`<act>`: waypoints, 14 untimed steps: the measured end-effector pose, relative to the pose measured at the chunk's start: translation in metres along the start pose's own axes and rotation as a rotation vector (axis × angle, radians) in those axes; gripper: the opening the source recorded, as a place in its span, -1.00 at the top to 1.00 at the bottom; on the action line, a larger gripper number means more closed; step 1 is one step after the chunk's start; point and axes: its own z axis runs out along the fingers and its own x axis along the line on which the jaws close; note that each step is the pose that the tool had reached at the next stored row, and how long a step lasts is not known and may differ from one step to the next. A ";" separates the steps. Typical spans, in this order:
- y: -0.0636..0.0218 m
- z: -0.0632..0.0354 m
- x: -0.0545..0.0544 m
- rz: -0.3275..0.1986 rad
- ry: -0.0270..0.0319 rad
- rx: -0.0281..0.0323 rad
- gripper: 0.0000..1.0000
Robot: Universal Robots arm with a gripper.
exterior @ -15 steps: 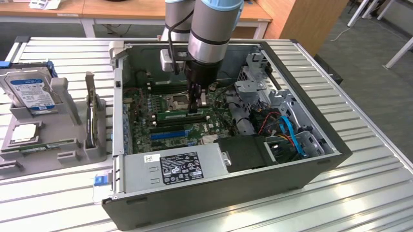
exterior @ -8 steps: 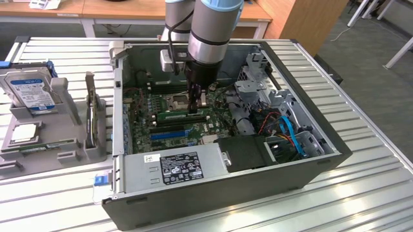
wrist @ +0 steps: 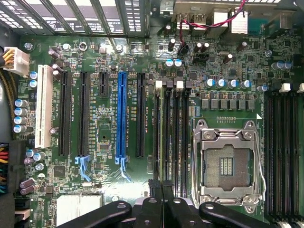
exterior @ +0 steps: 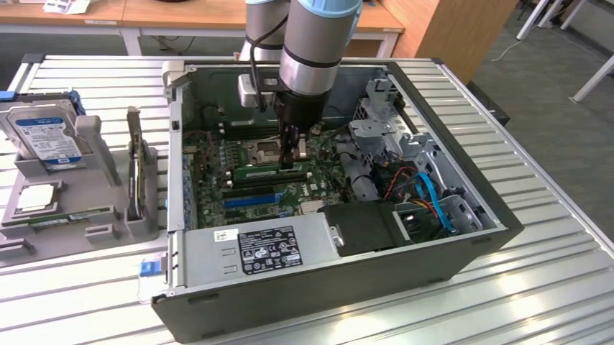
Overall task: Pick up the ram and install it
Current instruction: 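Insert the ram into the slot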
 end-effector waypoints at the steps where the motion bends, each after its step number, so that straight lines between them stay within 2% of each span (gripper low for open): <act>1: 0.0000 0.0001 0.000 0.000 0.0002 -0.0001 0.77; 14: 0.0000 0.0009 0.001 0.000 -0.0001 0.0000 0.77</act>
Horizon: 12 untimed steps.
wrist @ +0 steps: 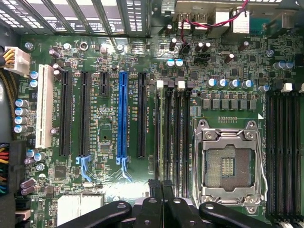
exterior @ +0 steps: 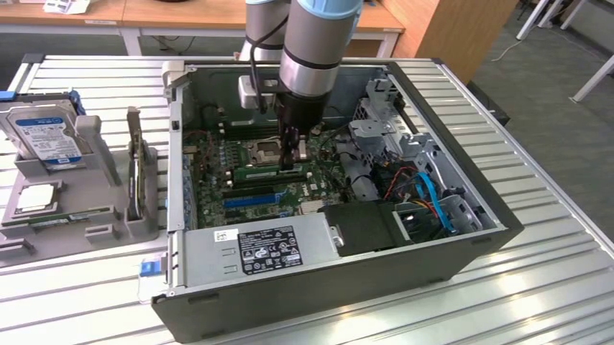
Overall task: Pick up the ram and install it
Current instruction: 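Insert the ram into the slot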
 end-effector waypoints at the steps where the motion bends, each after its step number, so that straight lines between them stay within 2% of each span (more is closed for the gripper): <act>1: 0.0000 0.0000 0.001 0.000 0.0000 0.0000 0.77; 12: 0.0007 0.0000 0.002 0.000 0.0000 0.0001 0.77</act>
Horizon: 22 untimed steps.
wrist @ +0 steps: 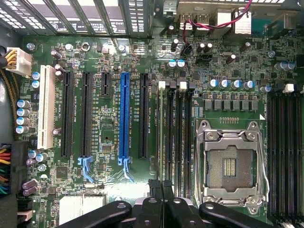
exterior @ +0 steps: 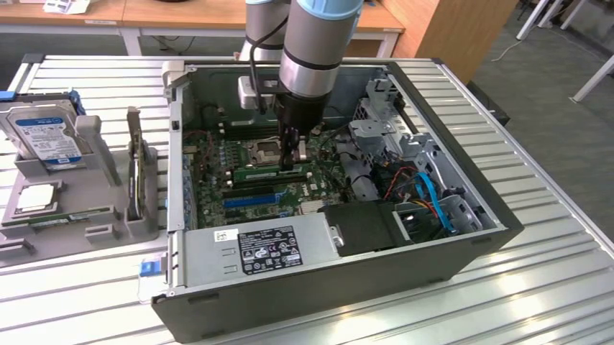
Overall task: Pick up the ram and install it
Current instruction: 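Insert the ram into the slot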
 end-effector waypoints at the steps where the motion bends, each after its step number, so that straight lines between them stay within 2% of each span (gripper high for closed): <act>1: 0.0000 0.0001 0.000 0.000 0.0000 0.0000 0.77; 22: -0.0001 0.0012 0.000 0.009 -0.0005 0.0003 0.77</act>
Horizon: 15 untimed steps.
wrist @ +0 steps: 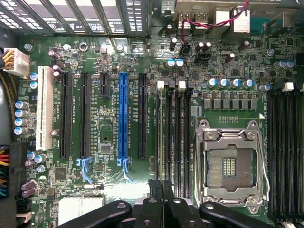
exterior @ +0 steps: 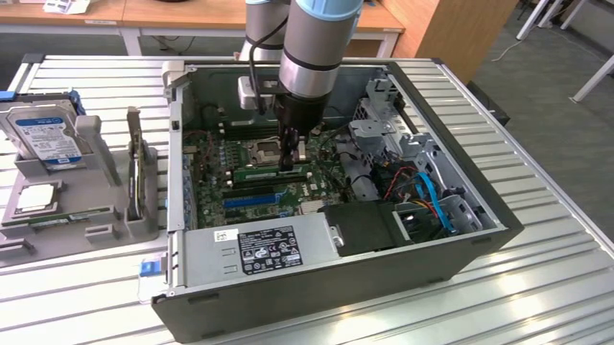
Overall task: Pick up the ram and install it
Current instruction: 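Insert the ram into the slot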
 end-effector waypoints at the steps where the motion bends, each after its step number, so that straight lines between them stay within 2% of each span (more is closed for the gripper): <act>1: 0.0000 0.0000 0.000 0.000 0.0000 0.0000 0.77; 15: 0.0000 0.0009 0.000 0.000 0.0000 0.0000 0.77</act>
